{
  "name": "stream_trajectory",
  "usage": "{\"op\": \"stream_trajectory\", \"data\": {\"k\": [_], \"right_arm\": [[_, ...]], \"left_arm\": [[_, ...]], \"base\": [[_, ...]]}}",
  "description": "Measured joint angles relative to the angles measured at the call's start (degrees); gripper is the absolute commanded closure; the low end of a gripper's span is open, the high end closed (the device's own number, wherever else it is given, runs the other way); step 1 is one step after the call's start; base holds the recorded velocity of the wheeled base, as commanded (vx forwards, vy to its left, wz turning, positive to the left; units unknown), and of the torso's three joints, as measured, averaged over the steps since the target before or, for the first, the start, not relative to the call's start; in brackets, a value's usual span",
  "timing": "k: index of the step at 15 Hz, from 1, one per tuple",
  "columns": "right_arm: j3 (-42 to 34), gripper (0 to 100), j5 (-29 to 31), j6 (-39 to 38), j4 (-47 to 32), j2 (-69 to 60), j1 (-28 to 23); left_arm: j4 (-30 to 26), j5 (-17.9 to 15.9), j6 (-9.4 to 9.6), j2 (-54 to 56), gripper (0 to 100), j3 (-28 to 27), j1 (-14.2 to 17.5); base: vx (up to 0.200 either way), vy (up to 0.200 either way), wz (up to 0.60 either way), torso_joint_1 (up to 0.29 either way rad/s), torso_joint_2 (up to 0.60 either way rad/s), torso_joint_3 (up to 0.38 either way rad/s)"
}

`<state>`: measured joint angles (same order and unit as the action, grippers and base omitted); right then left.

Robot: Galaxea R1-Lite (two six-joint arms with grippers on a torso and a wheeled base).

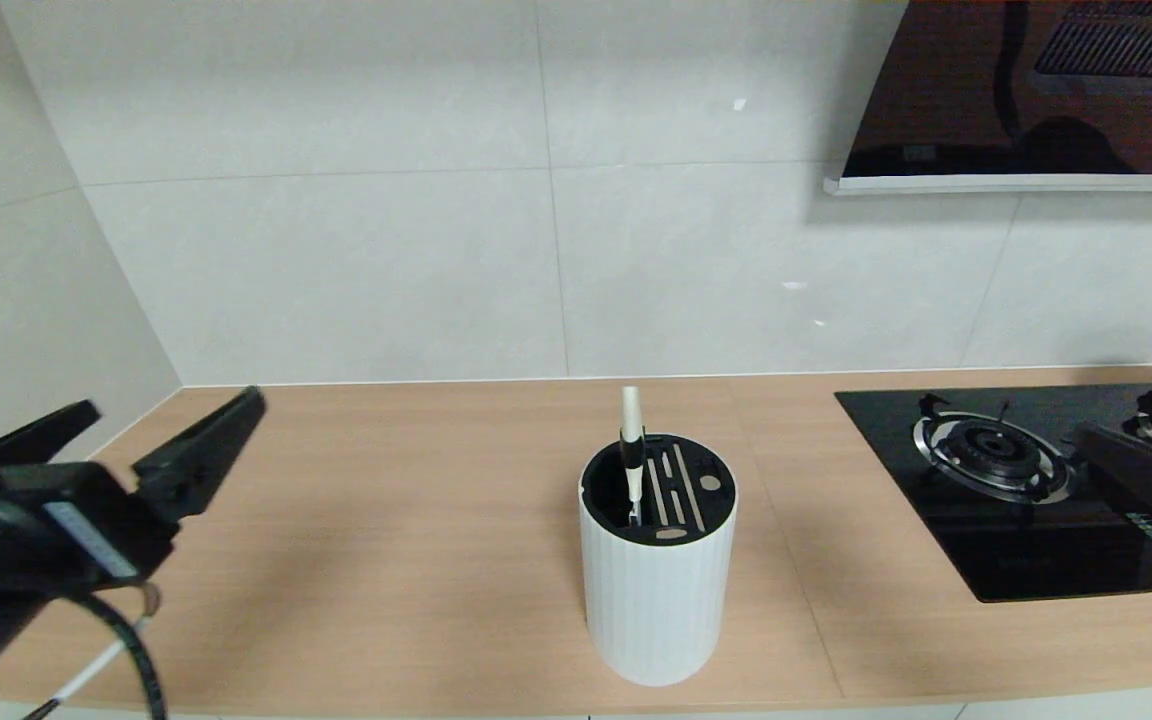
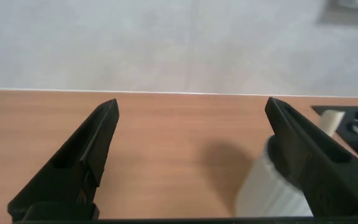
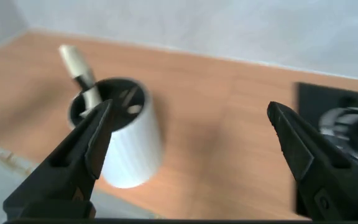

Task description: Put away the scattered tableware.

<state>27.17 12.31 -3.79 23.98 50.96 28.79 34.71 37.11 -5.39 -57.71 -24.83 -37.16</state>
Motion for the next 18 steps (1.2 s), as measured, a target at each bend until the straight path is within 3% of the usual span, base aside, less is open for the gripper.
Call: {"op": "stream_trajectory", "data": {"k": [2,5,7,9,10,12,14,16,17,18], "right_arm": [[-2.51,0,-0.05,0.29,-2.3,-8.2,-4.62],[-3.86,0,-0.13,4.3,-8.74,-21.83,-12.07],[-4.24,0,-0.2,10.03,-14.24,-31.37,-15.52],[-4.35,0,-0.66,12.85,-18.9,-38.23,-19.5],[-4.5,0,-1.18,13.14,-19.86,-41.05,-22.26],[-5.6,0,-4.77,13.2,-20.76,-45.47,-25.97],[-8.24,0,-6.51,12.98,-20.76,-48.62,-27.86],[-12.65,0,-6.7,12.06,-20.7,-50.08,-28.44],[-15.88,0,-6.74,11.73,-20.24,-50.41,-28.55],[-20.1,0,-6.77,11.12,-19.41,-50.63,-28.59]], "left_arm": [[-8.19,-0.07,0.11,9.58,0,0.67,3.86],[-20.48,-0.77,1.26,25.31,0,1.13,12.08],[-27.01,-2.76,4.3,35.41,0,1.19,18.37],[-30.85,-4.51,8.73,43.3,0,1.57,23.66],[-31.43,-4.68,10.12,46.41,0,2.27,26.19],[-29.89,-4.53,10.09,49.7,0,4.77,29.99],[-29.87,-5.96,10.8,52.64,0,7.23,33.68],[-29.46,-7.58,11.98,55.6,0,13.01,35.73],[-28.11,-9.17,12.34,56.39,0,16.82,36.25],[-27.93,-13.32,11.81,56.92,0,20.39,36.58]], "base": [[0.0,0.0,0.0,0.0,0.0,0.0],[0.0,0.0,0.0,0.0,0.0,0.0],[0.0,0.0,0.0,0.0,0.0,0.0],[0.0,0.0,0.0,0.0,0.0,0.0],[0.0,0.0,0.0,0.0,0.0,0.0],[0.0,0.0,0.0,0.0,0.0,0.0],[0.0,0.0,0.0,0.0,0.0,0.0],[0.0,0.0,0.0,0.0,0.0,0.0],[0.0,0.0,0.0,0.0,0.0,0.0],[0.0,0.0,0.0,0.0,0.0,0.0]]}}
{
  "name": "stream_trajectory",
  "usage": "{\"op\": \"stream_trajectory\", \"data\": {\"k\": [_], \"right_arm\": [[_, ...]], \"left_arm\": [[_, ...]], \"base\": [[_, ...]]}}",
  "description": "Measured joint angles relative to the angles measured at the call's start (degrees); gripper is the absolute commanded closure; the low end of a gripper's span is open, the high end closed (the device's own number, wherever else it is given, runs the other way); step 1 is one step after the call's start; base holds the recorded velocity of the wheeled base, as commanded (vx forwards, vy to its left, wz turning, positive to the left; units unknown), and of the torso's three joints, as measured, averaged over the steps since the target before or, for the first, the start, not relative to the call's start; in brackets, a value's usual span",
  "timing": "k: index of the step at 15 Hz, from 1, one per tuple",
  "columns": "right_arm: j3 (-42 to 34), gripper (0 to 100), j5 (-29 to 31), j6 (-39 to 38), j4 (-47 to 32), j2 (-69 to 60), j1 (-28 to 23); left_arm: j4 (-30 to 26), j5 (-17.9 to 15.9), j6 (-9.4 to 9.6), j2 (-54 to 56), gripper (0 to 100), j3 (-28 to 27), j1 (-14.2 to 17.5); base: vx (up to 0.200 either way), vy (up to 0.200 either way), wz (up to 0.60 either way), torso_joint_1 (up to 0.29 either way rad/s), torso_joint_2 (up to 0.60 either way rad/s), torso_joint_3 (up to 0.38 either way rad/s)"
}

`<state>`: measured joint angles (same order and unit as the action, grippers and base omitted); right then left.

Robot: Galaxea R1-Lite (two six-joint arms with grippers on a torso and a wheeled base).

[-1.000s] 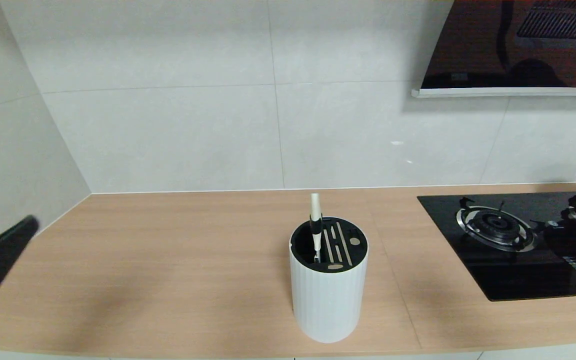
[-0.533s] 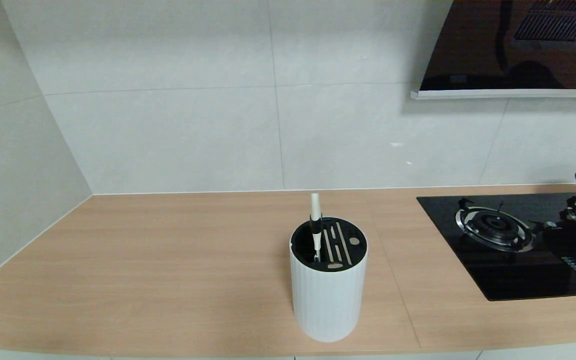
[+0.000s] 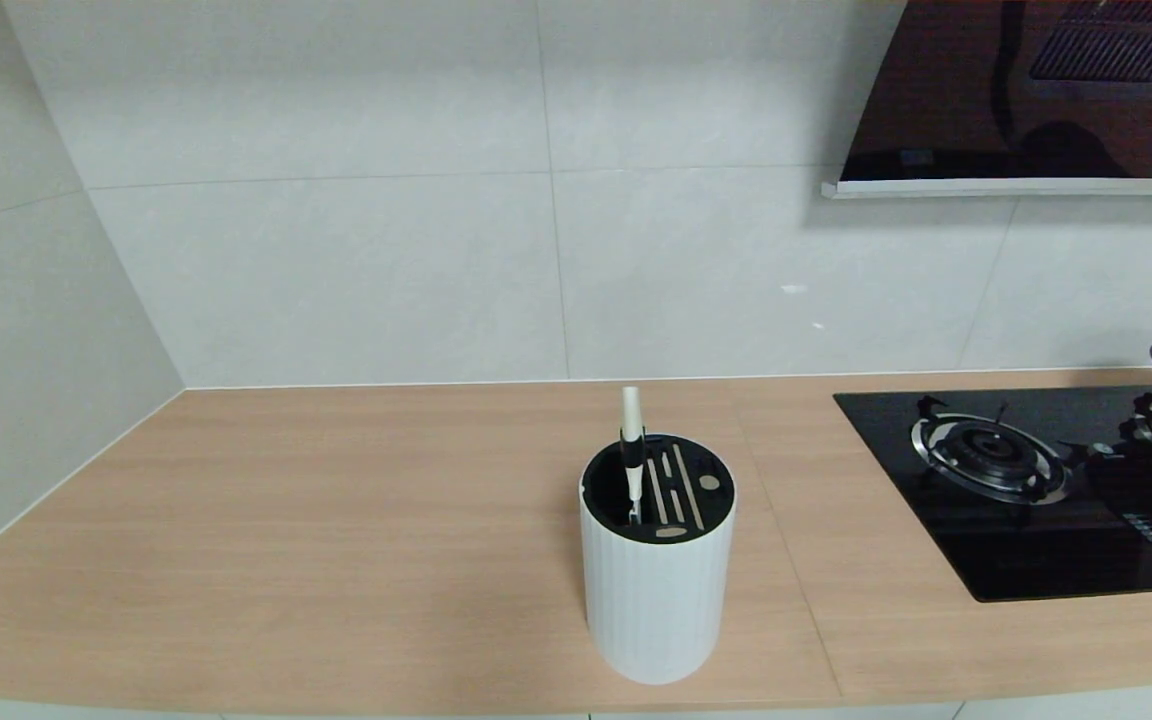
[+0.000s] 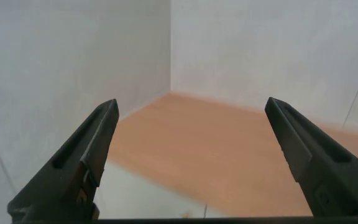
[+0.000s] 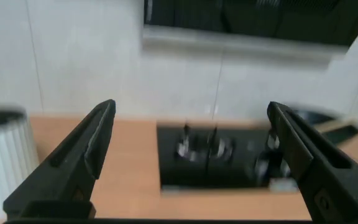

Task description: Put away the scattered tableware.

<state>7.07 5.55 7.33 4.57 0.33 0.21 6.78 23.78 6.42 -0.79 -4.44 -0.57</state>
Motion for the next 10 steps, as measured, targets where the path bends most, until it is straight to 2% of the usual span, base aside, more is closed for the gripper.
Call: {"op": "stream_trajectory", "data": {"k": [1,2,4,5,6,8,10], "right_arm": [[-3.49,0,-0.07,-1.72,0.11,-0.15,-0.02],[-5.17,0,-0.29,-2.68,-0.66,-0.23,-0.05],[-6.61,0,-3.41,-3.83,-1.49,-0.33,-0.05],[-6.77,0,-4.6,-4.07,-2.39,-0.35,-0.05],[-6.78,0,-5.28,-4.13,-4.57,-0.35,-0.05],[-6.91,0,-5.97,-4.6,-4.41,-0.35,-0.05],[-7.0,0,-6.19,-6.38,-4.36,-0.35,-0.05]], "left_arm": [[-1.52,-4.19,-2.18,0.39,0,2.32,0.22],[-2.35,-5.56,-2.82,0.59,0,3.28,0.35],[-4.55,-10.68,-2.88,0.74,0,4.13,0.44],[-5.03,-15.42,-2.84,0.79,0,4.28,0.46],[-5.22,-17.98,-2.0,0.82,0,4.3,0.46],[-5.56,-19.47,-0.85,0.79,0,4.3,0.5],[-5.55,-18.02,-2.19,0.82,0,4.3,0.48]], "base": [[0.0,0.0,0.0,0.0,0.0,0.0],[0.0,0.0,0.0,0.0,0.0,0.0],[0.0,0.0,0.0,0.0,0.0,0.0],[0.0,0.0,0.0,0.0,0.0,0.0],[0.0,0.0,0.0,0.0,0.0,0.0],[0.0,0.0,0.0,0.0,0.0,0.0],[0.0,0.0,0.0,0.0,0.0,0.0]]}}
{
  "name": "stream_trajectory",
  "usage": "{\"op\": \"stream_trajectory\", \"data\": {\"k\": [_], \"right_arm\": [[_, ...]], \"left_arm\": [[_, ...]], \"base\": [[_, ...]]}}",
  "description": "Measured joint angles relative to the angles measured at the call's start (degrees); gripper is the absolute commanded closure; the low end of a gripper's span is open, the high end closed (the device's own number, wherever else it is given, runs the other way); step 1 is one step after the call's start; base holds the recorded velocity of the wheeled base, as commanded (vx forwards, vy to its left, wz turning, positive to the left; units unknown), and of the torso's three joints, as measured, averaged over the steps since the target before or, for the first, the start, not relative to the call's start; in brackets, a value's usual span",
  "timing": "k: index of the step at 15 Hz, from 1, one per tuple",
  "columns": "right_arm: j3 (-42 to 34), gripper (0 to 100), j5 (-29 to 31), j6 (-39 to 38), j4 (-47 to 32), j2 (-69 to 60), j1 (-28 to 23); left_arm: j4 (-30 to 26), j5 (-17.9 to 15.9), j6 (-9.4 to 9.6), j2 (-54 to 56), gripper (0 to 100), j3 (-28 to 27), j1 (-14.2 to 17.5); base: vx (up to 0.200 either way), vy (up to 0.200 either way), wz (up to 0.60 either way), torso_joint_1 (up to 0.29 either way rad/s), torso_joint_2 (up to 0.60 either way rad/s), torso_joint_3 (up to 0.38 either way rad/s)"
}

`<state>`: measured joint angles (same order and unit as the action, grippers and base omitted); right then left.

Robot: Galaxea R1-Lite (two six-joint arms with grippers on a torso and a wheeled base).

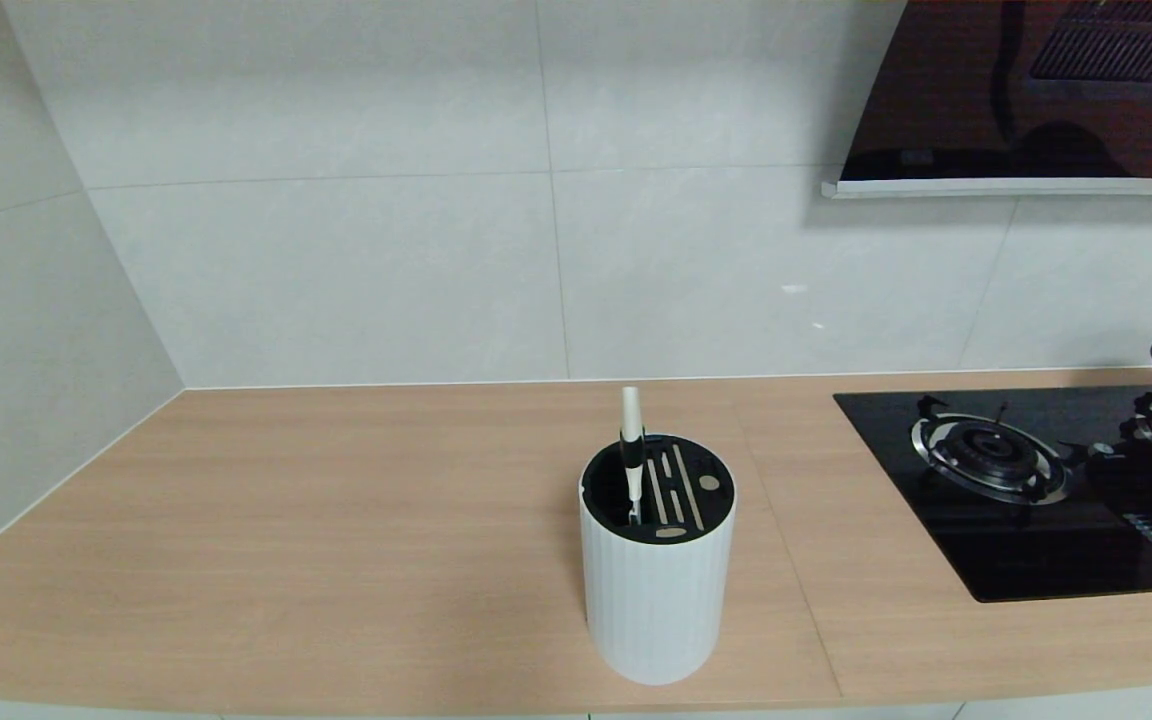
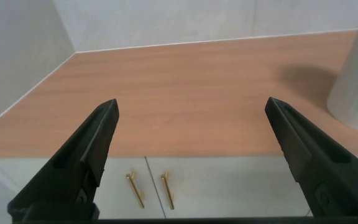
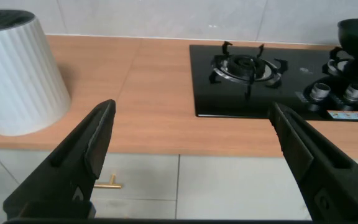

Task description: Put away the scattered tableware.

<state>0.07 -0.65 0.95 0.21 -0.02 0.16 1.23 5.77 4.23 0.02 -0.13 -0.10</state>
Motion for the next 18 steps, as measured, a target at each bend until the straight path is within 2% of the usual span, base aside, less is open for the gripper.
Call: {"op": "stream_trajectory", "data": {"k": [2,5,7,8,9,11,13,18], "right_arm": [[-0.07,0,-0.01,-0.16,-0.02,0.0,0.0],[-0.07,0,-0.04,-0.13,-0.07,0.0,0.0],[-0.07,0,-0.04,-0.11,-0.1,0.0,0.0],[-0.07,0,-0.06,-0.16,-0.1,0.0,0.0],[-0.07,0,-0.04,-0.11,-0.11,0.0,0.0],[-0.07,0,-0.01,-0.11,-0.11,0.0,0.0],[-0.07,0,-0.04,-0.13,-0.11,0.02,0.0],[-0.07,0,-0.04,-0.17,-0.13,0.02,0.0]], "left_arm": [[-0.04,0.88,-1.01,-0.02,0,-0.05,0.05],[0.07,-1.41,-0.87,-0.02,0,-0.05,0.1],[-0.15,-3.99,1.68,-0.02,0,0.06,0.1],[-0.52,-4.22,0.99,-0.02,0,0.09,0.1],[-1.37,-4.32,-0.84,-0.23,0,0.13,0.02],[-1.41,-4.44,-1.96,-0.66,0,0.13,-0.37],[-1.37,-4.4,-3.85,-0.23,0,0.13,-0.26],[-1.26,-4.32,-4.25,-0.1,0,0.13,-0.09]], "base": [[0.0,0.0,0.0,0.0,0.0,0.0],[0.0,0.0,0.0,0.0,0.0,0.0],[0.0,0.0,0.0,0.0,0.0,0.0],[0.0,0.0,0.0,0.0,0.0,0.0],[0.0,0.0,0.0,0.0,0.0,0.0],[0.0,0.0,0.0,0.0,0.0,0.0],[0.0,0.0,0.0,0.0,0.0,0.0],[0.0,0.0,0.0,0.0,0.0,0.0]]}}
